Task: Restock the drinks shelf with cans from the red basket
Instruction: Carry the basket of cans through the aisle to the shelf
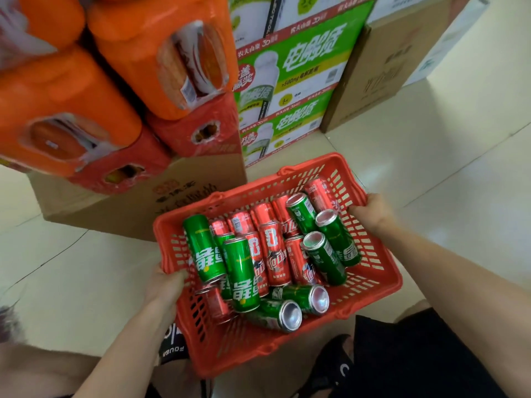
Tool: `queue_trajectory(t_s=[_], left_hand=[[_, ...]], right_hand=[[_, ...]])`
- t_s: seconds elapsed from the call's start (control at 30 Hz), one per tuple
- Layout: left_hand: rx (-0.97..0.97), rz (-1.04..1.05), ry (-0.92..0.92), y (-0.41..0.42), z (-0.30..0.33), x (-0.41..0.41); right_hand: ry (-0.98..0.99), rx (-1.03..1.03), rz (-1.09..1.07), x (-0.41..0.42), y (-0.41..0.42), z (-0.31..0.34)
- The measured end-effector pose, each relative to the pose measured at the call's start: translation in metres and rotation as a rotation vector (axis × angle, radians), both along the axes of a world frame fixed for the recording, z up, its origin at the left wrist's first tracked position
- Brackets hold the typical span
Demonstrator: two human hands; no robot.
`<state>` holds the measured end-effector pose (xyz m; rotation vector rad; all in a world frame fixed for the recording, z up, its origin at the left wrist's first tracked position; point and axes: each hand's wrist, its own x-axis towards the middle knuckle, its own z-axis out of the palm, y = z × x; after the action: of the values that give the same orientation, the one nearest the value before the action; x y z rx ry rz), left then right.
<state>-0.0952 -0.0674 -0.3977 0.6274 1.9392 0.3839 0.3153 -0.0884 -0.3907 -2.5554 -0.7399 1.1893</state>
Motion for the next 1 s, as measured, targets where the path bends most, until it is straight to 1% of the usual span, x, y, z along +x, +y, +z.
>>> queue_trajectory(t_s=[0.17, 0.27, 0.37, 0.53, 0.7, 0.9, 1.0], left_hand=[[0.061, -0.127, -0.013, 0.007, 0.032, 0.004], [0.056, -0.185, -0.018, 0.011, 0.063, 0.009], [0.046, -0.246, -0.025, 0.012, 0.111, 0.012], [0.071, -0.291, -0.006, 0.018, 0.227, 0.017], [0.096, -0.339, 0.026, 0.024, 0.376, 0.024], [0.137, -0.513, 0.11, 0.045, 0.531, 0.031], [0.142, -0.603, 0.114, 0.062, 0.577, 0.032]], right_hand=[[-0.017, 0.052, -0.099, 0.002, -0.029, 0.031], [-0.031, 0.067, -0.137, 0.002, -0.044, 0.07], [-0.064, 0.081, -0.164, 0.0, -0.059, 0.122], [-0.144, 0.034, -0.252, -0.002, -0.095, 0.229], [-0.137, 0.05, -0.35, -0.013, -0.127, 0.367], [-0.127, 0.044, -0.508, -0.027, -0.172, 0.53], [-0.119, 0.022, -0.566, -0.035, -0.195, 0.597]])
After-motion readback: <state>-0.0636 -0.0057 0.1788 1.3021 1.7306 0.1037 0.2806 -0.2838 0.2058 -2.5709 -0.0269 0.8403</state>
